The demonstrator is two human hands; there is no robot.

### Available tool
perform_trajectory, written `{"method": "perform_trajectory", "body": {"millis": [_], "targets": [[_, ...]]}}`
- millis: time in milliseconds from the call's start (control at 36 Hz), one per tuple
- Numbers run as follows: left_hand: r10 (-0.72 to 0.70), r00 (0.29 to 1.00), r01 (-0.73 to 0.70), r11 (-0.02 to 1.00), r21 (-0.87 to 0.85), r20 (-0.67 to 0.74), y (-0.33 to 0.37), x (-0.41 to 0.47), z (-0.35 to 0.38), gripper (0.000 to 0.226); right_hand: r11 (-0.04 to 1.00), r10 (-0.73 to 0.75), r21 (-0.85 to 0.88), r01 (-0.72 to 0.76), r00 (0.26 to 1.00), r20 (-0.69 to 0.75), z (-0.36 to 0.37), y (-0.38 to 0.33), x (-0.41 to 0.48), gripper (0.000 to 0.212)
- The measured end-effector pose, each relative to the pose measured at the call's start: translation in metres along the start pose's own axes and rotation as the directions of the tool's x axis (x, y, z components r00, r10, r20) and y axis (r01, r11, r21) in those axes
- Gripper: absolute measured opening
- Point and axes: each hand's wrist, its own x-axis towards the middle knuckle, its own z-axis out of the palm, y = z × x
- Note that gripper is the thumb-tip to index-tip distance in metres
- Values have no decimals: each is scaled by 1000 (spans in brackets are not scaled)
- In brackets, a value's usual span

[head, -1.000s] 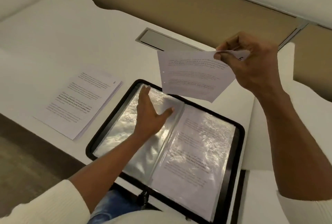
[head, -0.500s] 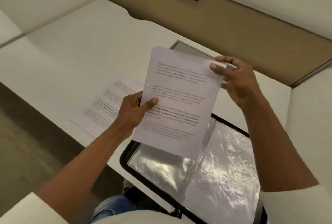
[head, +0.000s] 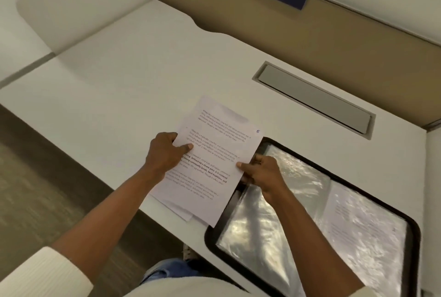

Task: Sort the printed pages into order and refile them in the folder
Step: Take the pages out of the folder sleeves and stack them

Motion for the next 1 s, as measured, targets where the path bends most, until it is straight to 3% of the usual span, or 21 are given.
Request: {"method": "perform_trajectory", "body": {"millis": [139,306,500,722,1000], "targets": [[70,988,-16,936,352,-141,-13,30,-6,28,999,-17,-46,12,994,-111,32,22,11,23],[86,981,23,844,536,-176,-16,48,-8,19,987,-81,-153,48,973,-217,58,37,21,21],[136,980,2,723,691,-146,-22,58,-8,18,964,-121,-261,51,958,-259,76,47,33,32],[220,963,-21,637,771,-156,-34,67,-1,58,901,-168,-433,16,934,-315,81,60,45,59],[212,970,-8,527,850,-123,-25,64,1,62,904,-185,-426,40,935,-303,80,48,34,54]]}}
